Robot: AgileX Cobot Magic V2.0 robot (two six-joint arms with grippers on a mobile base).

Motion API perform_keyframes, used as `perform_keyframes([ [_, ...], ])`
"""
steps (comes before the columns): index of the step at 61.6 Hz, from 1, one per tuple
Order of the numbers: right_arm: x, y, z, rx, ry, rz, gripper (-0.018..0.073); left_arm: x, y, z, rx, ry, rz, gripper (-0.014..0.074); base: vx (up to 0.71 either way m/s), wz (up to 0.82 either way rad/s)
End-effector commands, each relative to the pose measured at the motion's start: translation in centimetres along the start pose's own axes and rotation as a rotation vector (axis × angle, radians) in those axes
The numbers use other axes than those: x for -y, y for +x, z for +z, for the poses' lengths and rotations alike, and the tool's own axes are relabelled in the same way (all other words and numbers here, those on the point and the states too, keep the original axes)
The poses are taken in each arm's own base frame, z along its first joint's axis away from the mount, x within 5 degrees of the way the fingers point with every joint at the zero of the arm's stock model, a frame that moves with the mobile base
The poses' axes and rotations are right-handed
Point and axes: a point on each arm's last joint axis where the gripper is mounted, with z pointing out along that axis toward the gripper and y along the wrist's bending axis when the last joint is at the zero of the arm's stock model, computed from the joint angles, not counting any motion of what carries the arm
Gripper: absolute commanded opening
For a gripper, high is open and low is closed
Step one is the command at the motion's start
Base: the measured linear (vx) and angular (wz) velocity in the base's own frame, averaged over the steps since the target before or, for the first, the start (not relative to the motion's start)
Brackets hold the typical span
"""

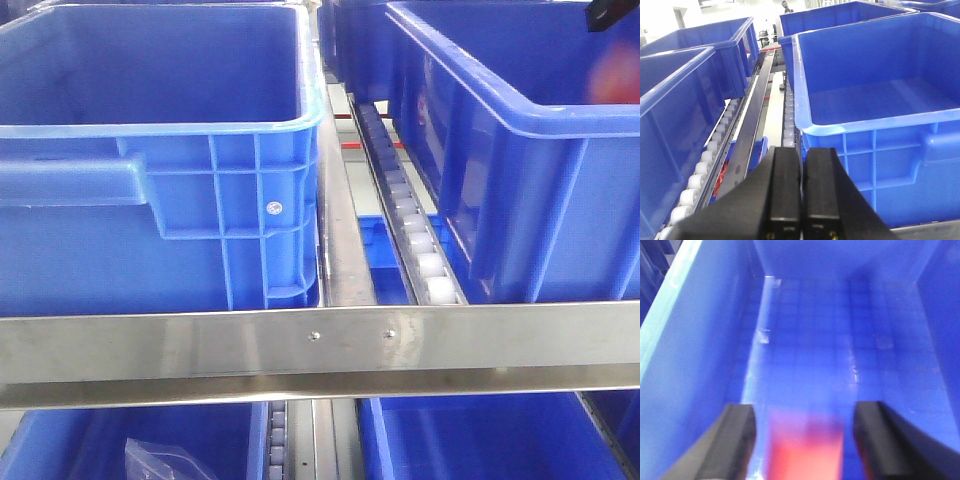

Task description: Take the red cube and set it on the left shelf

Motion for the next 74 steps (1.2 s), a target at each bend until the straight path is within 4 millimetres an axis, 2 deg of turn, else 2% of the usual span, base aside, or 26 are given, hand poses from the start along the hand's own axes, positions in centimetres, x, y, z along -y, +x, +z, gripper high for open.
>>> perform_keyframes([
  [1, 0.1, -2.5, -1.2, 0.135, 0.004, -0.001, 0.0540, 0.0, -0.1, 0.0, 0.070, -0.009, -0.004, 0.0106, 0.00, 0.00],
  [17, 0.1, -2.6, -1.3, 0.149, 0.005, -0.001, 0.0539, 0.0, -0.1, 0.0, 0.070, -0.009, -0.004, 0.0106, 0.00, 0.00],
  [21, 0.1, -2.7, -1.4, 0.154, 0.005, -0.001, 0.0511, 0.0, -0.1, 0.0, 0.070, -0.009, -0.004, 0.0106, 0.00, 0.00],
  [27, 0.1, -2.7, -2.1, 0.167, 0.004, -0.001, 0.0366, 0.0, -0.1, 0.0, 0.070, -0.009, -0.004, 0.0106, 0.00, 0.00],
  [35, 0.1, -2.7, -4.0, 0.204, 0.004, -0.002, 0.0038, 0.0, -0.1, 0.0, 0.070, -0.009, -0.004, 0.0106, 0.00, 0.00],
  [39, 0.1, -2.4, -4.8, 0.212, 0.004, -0.002, 0.0077, 0.0, -0.1, 0.0, 0.070, -0.009, -0.004, 0.0106, 0.00, 0.00],
  [50, 0.1, -0.6, -7.5, 0.224, 0.004, -0.002, 0.0050, 0.0, -0.1, 0.0, 0.070, -0.009, -0.004, 0.0106, 0.00, 0.00],
  [59, 0.1, 2.3, -9.2, 0.212, 0.004, -0.002, 0.0050, 0.0, -0.1, 0.0, 0.070, -0.009, -0.004, 0.0106, 0.00, 0.00],
  [74, 0.2, 6.4, -12.2, 0.312, 0.007, -0.002, 0.0050, 0.0, -0.1, 0.0, 0.070, -0.009, -0.004, 0.0106, 0.00, -0.01],
])
